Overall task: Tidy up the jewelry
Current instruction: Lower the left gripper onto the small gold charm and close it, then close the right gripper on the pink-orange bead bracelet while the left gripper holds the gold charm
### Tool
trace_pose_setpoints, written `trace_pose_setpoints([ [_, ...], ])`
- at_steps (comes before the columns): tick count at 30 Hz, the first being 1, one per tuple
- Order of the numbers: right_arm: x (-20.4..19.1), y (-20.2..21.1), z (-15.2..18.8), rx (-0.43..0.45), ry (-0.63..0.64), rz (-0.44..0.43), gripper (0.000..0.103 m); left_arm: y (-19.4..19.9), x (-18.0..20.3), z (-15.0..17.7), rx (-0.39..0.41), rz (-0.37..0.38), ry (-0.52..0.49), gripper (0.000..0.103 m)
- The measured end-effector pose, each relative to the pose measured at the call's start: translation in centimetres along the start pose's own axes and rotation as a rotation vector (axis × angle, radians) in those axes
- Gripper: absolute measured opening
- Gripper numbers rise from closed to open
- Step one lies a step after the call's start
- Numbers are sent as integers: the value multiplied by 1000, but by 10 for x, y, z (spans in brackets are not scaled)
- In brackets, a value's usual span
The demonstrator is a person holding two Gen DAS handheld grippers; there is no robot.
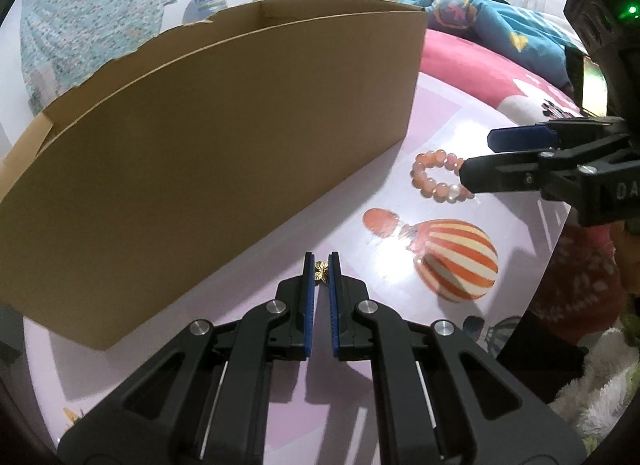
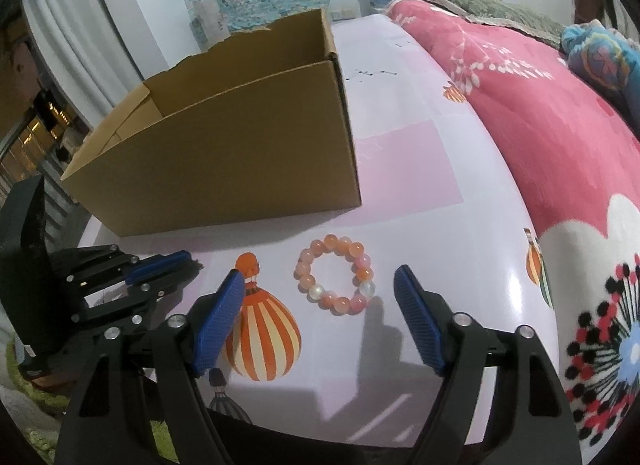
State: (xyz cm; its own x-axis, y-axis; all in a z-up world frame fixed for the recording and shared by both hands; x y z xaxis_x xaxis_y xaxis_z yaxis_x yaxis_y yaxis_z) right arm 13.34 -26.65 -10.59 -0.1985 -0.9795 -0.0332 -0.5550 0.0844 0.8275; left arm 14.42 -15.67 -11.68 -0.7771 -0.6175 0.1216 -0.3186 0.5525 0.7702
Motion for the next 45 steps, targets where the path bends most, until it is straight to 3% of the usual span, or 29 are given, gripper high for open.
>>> trace_pose_setpoints([
  [14, -17, -26, -4, -91, 27, -16, 44, 7, -18, -4, -37, -23, 114, 6],
  [18, -19, -34, 0, -127, 32, 0, 39, 5, -20, -4, -49, -25, 133, 6],
  [36, -28, -43, -8, -137, 116, 93, 31, 1, -20, -2, -75, -36, 161, 6],
  [42, -27, -46, -11, -140, 128, 126, 20, 0, -21, -1, -76, -39, 163, 6],
  [44, -28, -46, -11, -141, 130, 123, 10, 0, -21, 0, -72, -40, 165, 6],
  [45, -28, -46, -11, -144, 121, 113, 10, 0, -22, 1, -69, -39, 167, 6],
])
Point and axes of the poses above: each gripper's, at about its wrist camera, not at the fingertips, and y roughly against the way its jaws point, x to its right, z to its underside, the point moved 10 cm from there along -y, roughly the way its jaws point, and after that the axes turned 12 degrees about z, right-handed, at the moved point
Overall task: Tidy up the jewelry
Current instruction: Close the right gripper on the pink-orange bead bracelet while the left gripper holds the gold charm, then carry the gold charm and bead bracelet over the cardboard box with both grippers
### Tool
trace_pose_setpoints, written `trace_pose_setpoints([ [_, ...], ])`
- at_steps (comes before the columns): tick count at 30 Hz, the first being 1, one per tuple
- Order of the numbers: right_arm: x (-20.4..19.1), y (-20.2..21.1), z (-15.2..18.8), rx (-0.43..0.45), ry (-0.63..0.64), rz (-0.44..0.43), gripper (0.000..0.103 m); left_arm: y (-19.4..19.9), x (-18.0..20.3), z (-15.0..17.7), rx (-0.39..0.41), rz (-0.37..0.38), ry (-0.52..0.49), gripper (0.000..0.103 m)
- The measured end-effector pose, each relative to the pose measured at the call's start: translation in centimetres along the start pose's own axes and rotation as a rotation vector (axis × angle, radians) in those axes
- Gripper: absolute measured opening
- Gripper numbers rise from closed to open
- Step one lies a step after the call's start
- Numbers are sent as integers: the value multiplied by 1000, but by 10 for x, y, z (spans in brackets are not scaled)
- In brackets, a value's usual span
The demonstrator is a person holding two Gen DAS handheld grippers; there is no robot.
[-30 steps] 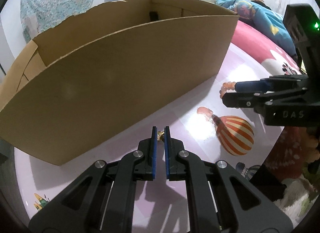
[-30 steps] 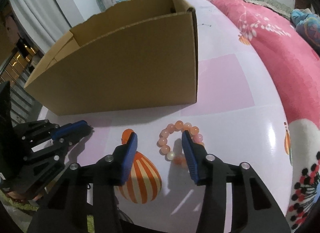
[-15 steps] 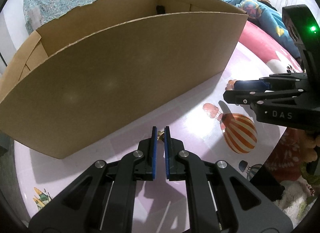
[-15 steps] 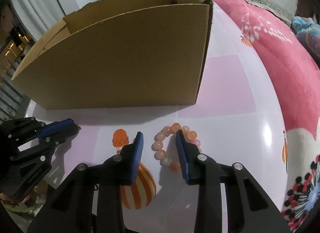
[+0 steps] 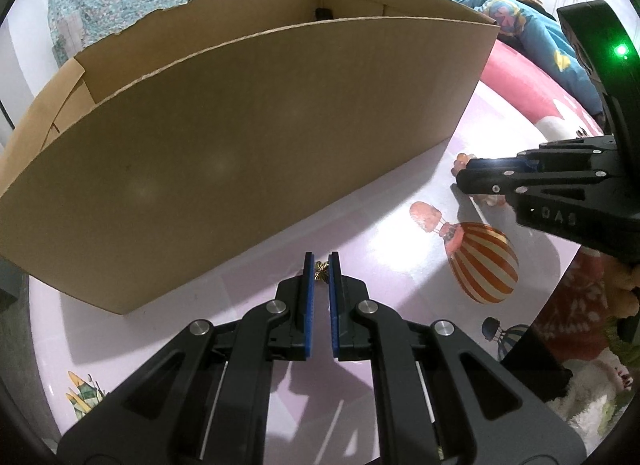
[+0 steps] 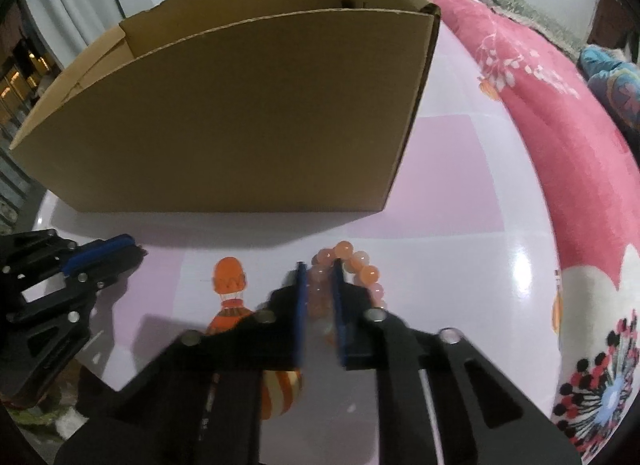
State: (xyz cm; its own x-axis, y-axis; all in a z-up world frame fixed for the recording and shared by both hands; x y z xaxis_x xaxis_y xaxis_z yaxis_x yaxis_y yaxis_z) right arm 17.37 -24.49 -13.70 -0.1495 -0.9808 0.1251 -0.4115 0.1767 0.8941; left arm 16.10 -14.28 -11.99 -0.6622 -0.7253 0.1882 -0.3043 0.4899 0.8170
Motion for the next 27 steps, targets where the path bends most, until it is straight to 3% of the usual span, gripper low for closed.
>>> trace_pose_setpoints([
  [4, 12, 6, 4, -7, -67, -58, 10, 6, -2, 0, 33, 16, 6, 6],
  [16, 62, 78, -23, 96, -438, -452, 10, 101, -4, -28, 215, 129, 28, 6],
  [21, 62, 119, -46, 189, -422, -490, 10, 143, -12, -53, 289, 142, 12, 6],
  [27, 53, 153, -95, 278, -331, -561, 10, 160, -41, -84, 325, 72, 3, 6],
])
Point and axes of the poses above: each gripper's, at about its wrist camera, not at the fingertips, and y roughly against the way its jaws point, x to its right, z to its underside, the point moved 10 cm from there along -y, roughly the way its jaws point, and after that the axes turned 12 degrees about z, right-handed, at the moved point
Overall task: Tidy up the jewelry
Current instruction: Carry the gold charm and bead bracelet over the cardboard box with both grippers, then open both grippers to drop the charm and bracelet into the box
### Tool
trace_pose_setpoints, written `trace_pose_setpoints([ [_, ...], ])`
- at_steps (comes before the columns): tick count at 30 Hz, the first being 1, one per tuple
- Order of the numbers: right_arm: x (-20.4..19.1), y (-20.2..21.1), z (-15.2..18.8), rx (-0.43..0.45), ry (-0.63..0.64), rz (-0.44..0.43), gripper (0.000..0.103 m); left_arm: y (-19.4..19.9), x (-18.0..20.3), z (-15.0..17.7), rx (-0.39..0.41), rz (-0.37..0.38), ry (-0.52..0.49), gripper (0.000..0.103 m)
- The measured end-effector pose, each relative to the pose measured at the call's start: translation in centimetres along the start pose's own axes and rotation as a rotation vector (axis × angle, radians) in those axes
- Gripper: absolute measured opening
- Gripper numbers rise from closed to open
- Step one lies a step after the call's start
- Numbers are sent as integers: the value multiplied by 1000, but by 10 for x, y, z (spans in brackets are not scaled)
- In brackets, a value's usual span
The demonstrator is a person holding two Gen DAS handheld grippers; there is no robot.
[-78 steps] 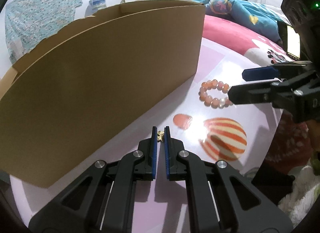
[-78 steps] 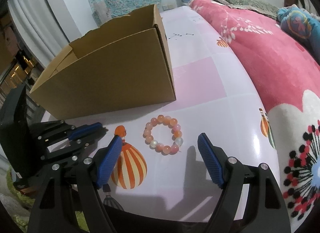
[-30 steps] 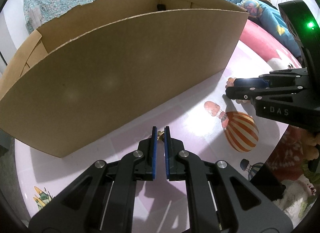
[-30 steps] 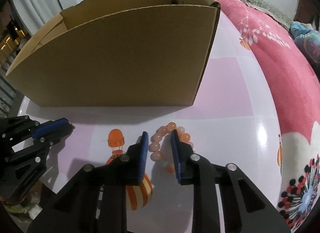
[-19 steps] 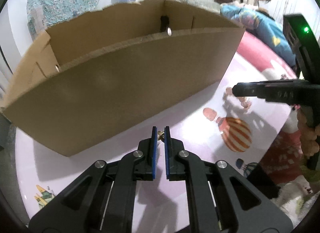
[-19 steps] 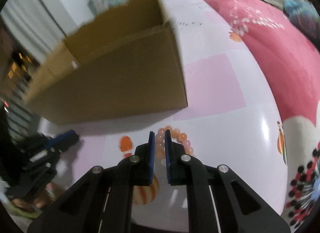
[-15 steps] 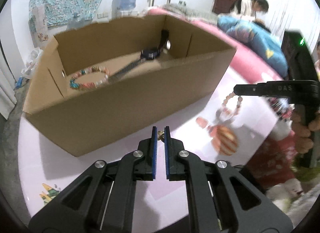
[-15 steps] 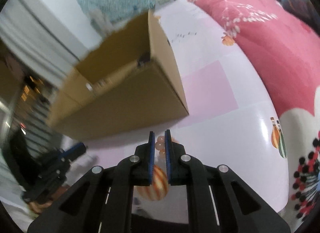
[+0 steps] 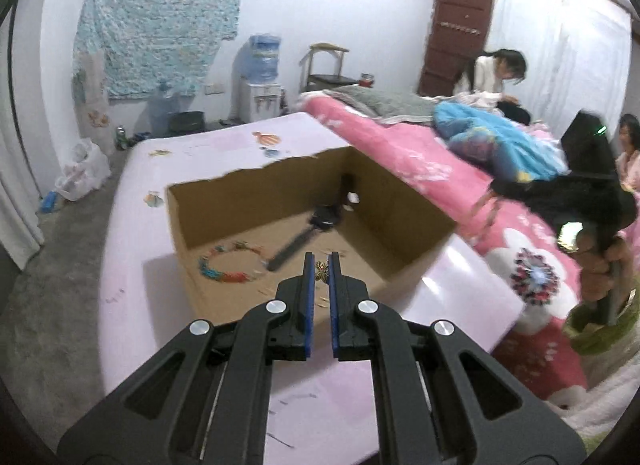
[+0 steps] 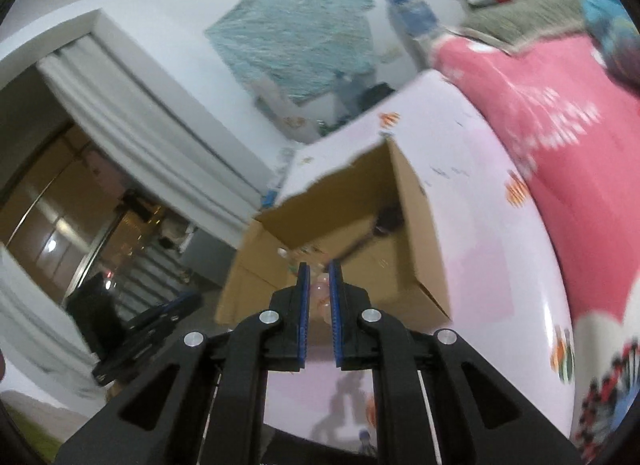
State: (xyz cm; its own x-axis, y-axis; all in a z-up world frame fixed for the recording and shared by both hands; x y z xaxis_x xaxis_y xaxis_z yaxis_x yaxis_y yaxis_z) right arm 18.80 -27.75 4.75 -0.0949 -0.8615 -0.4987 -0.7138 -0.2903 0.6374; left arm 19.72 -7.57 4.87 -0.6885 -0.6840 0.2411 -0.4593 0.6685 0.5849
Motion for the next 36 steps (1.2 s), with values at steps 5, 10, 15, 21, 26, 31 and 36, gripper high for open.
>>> trace_pose_setpoints([
  [5, -26, -33, -27, -52, 72, -48, 10, -40, -48, 6, -132, -72, 20, 6],
  [10, -36, -72, -32, -147, 98, -63, 10, -69, -72, 20, -261, -108, 14, 6],
  [15, -30, -111, -24, -252, 98, -51, 10, -83, -82, 31, -334, -138, 4, 6],
  [21, -21, -128, -18, -312, 121, -13, 10, -78, -86, 30, -316, -157, 10, 6],
  [26, -22, -133, -13, -355, 129, -5, 10, -64, -82, 19, -246, -153, 13, 14],
  [31, -16, -139, -1, -420, 160, 48, 10, -41, -77, 9, -146, -142, 42, 26],
  [36, 5, -124, -14, -317, 245, 251, 11, -16, -79, 7, -69, -163, 83, 45],
])
Point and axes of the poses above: each gripper's, at about its wrist camera, not at the fingertips, and y roughly against the way its jaws point, x to its right, z to its underside, the point moved 10 cm from there along -y, roughly the way its jaws point, and after that the axes turned 12 degrees about z, right-handed, at the moved point
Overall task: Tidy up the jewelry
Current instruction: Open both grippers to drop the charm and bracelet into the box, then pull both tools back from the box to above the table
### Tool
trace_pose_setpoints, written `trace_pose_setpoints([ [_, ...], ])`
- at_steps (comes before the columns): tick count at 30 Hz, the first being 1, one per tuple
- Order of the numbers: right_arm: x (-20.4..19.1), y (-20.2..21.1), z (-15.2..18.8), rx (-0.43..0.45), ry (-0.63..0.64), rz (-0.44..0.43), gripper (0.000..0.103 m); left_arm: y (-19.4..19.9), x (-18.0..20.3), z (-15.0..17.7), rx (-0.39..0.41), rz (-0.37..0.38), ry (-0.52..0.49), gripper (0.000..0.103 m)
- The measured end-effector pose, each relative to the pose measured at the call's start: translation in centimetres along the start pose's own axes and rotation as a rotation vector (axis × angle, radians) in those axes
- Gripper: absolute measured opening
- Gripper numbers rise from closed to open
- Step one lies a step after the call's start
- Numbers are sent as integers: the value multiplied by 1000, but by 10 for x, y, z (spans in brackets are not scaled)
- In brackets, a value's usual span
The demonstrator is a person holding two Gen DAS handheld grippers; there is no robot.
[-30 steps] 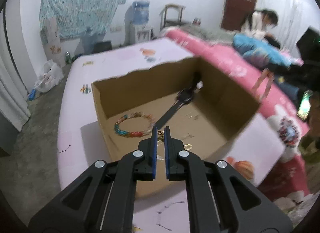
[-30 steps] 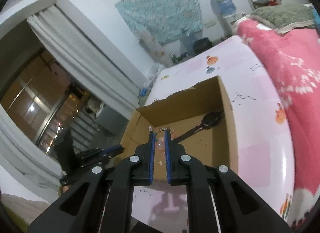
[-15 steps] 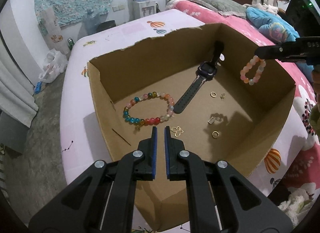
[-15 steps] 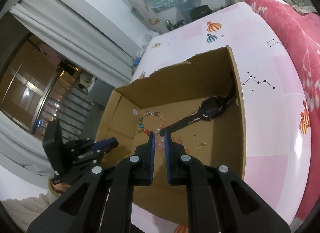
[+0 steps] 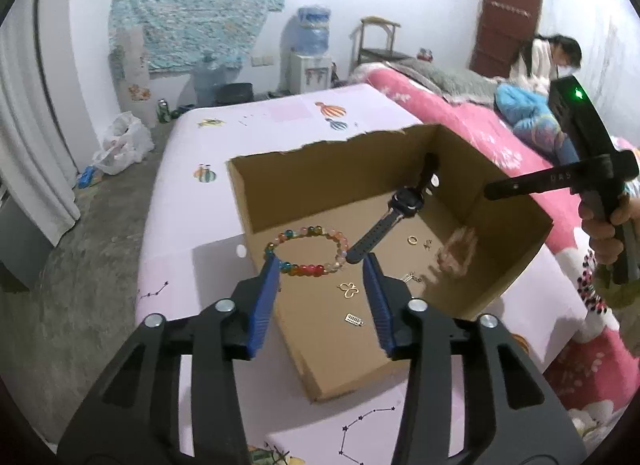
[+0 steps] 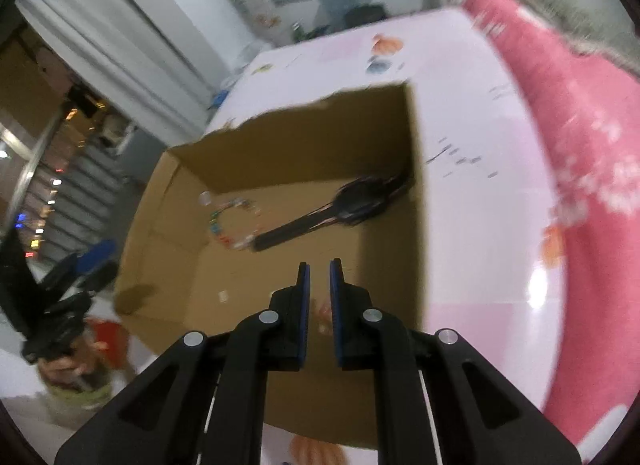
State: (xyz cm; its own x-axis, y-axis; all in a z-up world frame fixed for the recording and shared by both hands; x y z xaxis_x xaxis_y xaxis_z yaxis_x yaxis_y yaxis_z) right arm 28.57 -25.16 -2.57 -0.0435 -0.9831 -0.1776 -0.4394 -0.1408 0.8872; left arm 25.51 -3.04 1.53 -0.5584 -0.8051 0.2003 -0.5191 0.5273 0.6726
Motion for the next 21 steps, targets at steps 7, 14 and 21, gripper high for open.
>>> trace_pose_setpoints([
  [7, 29, 42, -7, 160, -46, 116, 29, 10, -17, 15, 27, 11, 125, 72],
  [14, 64, 10, 11, 71, -193, 107, 51, -20, -26, 40, -14, 211, 392, 77],
  [21, 43, -12, 33, -42, -178, -36, 50, -37, -12, 49, -28, 233, 450, 79],
])
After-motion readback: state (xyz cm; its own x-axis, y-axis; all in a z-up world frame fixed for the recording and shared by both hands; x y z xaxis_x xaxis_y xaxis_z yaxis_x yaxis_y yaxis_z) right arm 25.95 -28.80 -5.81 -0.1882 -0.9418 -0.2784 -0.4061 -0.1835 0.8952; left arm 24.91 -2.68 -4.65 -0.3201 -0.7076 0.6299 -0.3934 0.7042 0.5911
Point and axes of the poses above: each gripper's, at about its wrist camera, not at the fingertips, and y roughly against the way its jaws point, x to its right, z to its underside, the point moved 10 cm from there along -y, roughly the way its jaws point, and after that the axes turned 12 degrees about z, right-handed, at the moved point
